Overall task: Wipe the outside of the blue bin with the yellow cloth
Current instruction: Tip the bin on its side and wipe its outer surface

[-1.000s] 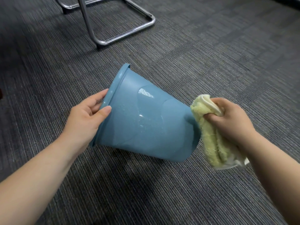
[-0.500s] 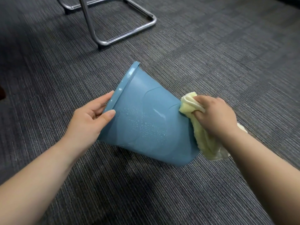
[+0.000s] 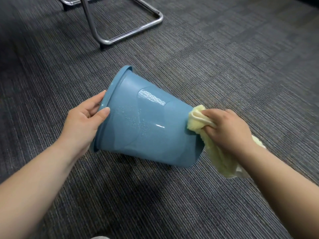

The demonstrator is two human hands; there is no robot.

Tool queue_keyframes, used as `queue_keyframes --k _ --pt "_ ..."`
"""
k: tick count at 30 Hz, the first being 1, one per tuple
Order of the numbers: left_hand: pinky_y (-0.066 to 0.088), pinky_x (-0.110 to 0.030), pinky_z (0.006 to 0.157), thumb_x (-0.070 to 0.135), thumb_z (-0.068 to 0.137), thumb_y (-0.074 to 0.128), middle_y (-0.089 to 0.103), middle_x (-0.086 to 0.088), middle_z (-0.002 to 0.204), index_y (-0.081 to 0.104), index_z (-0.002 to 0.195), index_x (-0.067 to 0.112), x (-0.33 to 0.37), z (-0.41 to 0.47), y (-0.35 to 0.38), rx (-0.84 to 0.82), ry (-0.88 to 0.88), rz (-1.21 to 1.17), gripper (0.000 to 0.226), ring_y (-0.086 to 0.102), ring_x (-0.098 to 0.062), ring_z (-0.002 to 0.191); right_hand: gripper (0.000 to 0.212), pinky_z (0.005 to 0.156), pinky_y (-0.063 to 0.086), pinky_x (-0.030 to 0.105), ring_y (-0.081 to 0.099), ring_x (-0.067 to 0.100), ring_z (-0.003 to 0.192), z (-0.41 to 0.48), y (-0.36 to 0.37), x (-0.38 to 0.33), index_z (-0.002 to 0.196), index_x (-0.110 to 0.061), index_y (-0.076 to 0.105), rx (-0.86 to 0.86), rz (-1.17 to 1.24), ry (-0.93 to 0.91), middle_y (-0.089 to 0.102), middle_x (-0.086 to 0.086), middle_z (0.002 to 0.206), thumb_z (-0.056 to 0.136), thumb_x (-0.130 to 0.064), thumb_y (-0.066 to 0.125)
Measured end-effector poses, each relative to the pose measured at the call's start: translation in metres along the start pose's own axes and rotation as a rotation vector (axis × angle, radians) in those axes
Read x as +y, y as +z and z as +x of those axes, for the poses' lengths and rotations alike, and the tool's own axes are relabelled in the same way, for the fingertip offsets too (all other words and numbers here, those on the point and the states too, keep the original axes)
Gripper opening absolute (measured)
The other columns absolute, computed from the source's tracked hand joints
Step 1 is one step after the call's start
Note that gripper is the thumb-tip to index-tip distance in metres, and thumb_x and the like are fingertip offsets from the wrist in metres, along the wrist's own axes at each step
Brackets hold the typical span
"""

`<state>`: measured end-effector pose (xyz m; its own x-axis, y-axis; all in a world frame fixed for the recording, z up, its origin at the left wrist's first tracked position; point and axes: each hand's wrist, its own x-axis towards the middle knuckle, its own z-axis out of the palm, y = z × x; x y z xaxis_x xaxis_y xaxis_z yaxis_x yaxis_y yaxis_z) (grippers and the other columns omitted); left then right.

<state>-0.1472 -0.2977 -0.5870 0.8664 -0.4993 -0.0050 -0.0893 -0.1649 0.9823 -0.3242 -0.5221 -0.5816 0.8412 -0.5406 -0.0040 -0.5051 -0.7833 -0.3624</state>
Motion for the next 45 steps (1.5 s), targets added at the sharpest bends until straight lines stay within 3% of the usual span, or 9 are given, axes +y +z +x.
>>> queue_keyframes --k 4,13,18,22,27,33,39,42,45 --pt "0.046 -0.004 0.064 -0.001 0.085 0.047 0.066 0.034 0.072 0.054 0.099 0.036 0.000 0.004 -0.001 0.034 -0.033 -0.038 0.040 0.061 0.014 0.078 0.029 0.065 0.041 0.036 0.046 0.024 0.082 -0.008 0.003 -0.016 0.101 -0.025 0.058 -0.060 0.047 -0.156 0.067 -0.001 0.100 0.074 -0.014 0.055" --pt "0.048 -0.007 0.062 -0.001 0.085 0.046 0.069 0.024 0.077 0.044 0.119 0.027 0.006 0.001 0.005 -0.004 -0.061 -0.124 0.044 0.063 0.010 0.075 0.026 0.063 0.033 0.031 0.054 0.031 0.090 0.003 -0.006 0.001 0.102 -0.021 0.058 -0.034 0.076 0.068 0.065 0.007 0.092 0.078 -0.015 0.055" --pt "0.046 -0.007 0.079 -0.001 0.085 0.042 0.058 0.015 0.110 0.034 0.125 0.030 0.020 -0.005 0.014 -0.225 -0.040 -0.096 0.052 0.058 0.013 0.092 0.030 0.068 0.036 0.034 0.054 0.032 0.092 0.012 -0.028 -0.032 0.105 -0.022 0.056 0.081 0.181 -0.059 0.065 0.006 0.093 0.075 -0.015 0.057" --pt "0.045 -0.006 0.079 -0.003 0.086 0.039 0.058 0.020 0.108 0.032 0.123 0.036 0.029 -0.010 0.022 -0.353 -0.028 -0.092 0.055 0.057 0.013 0.094 0.034 0.068 0.032 0.032 0.048 0.025 0.094 0.016 -0.036 -0.068 0.109 -0.026 0.051 0.128 0.163 -0.183 0.050 -0.009 0.085 0.076 -0.019 0.056" --pt "0.045 -0.014 0.089 -0.001 0.087 0.038 0.060 0.020 0.115 0.035 0.132 0.029 0.032 -0.011 0.026 -0.413 -0.052 -0.119 0.055 0.057 0.002 0.106 0.032 0.063 0.028 0.033 0.045 0.024 0.093 0.015 -0.036 -0.094 0.109 -0.021 0.050 0.153 0.094 -0.299 0.059 -0.005 0.095 0.077 -0.020 0.055" --pt "0.048 -0.015 0.084 0.010 0.075 0.048 0.062 0.020 0.115 0.043 0.127 0.029 0.031 -0.007 0.016 -0.405 -0.107 -0.201 0.056 0.056 -0.003 0.110 0.026 0.059 0.032 0.035 0.047 0.028 0.084 0.004 -0.027 -0.108 0.101 -0.017 0.054 0.018 -0.009 -0.492 0.066 0.000 0.096 0.075 -0.017 0.054" --pt "0.049 -0.013 0.078 -0.002 0.085 0.038 0.066 0.021 0.106 0.044 0.120 0.035 0.031 -0.008 0.021 -0.426 -0.121 -0.232 0.052 0.059 -0.001 0.103 0.029 0.059 0.027 0.032 0.046 0.026 0.091 0.021 -0.031 -0.093 0.105 -0.021 0.051 0.150 -0.020 -0.314 0.064 -0.001 0.100 0.077 -0.017 0.052" --pt "0.047 -0.018 0.091 0.011 0.073 0.049 0.057 0.016 0.121 0.044 0.122 0.032 0.032 -0.010 0.020 -0.375 -0.109 -0.239 0.054 0.055 -0.003 0.111 0.025 0.056 0.034 0.032 0.051 0.030 0.080 0.005 -0.026 -0.104 0.095 -0.015 0.058 0.132 0.028 -0.413 0.067 0.003 0.084 0.071 -0.015 0.059" --pt "0.048 -0.017 0.087 0.014 0.065 0.052 0.057 0.015 0.120 0.048 0.119 0.031 0.031 -0.010 0.017 -0.332 -0.131 -0.275 0.056 0.058 -0.001 0.104 0.022 0.057 0.037 0.032 0.051 0.028 0.074 -0.012 -0.014 -0.118 0.091 -0.017 0.058 -0.007 -0.041 -0.548 0.067 0.001 0.081 0.070 -0.014 0.060"
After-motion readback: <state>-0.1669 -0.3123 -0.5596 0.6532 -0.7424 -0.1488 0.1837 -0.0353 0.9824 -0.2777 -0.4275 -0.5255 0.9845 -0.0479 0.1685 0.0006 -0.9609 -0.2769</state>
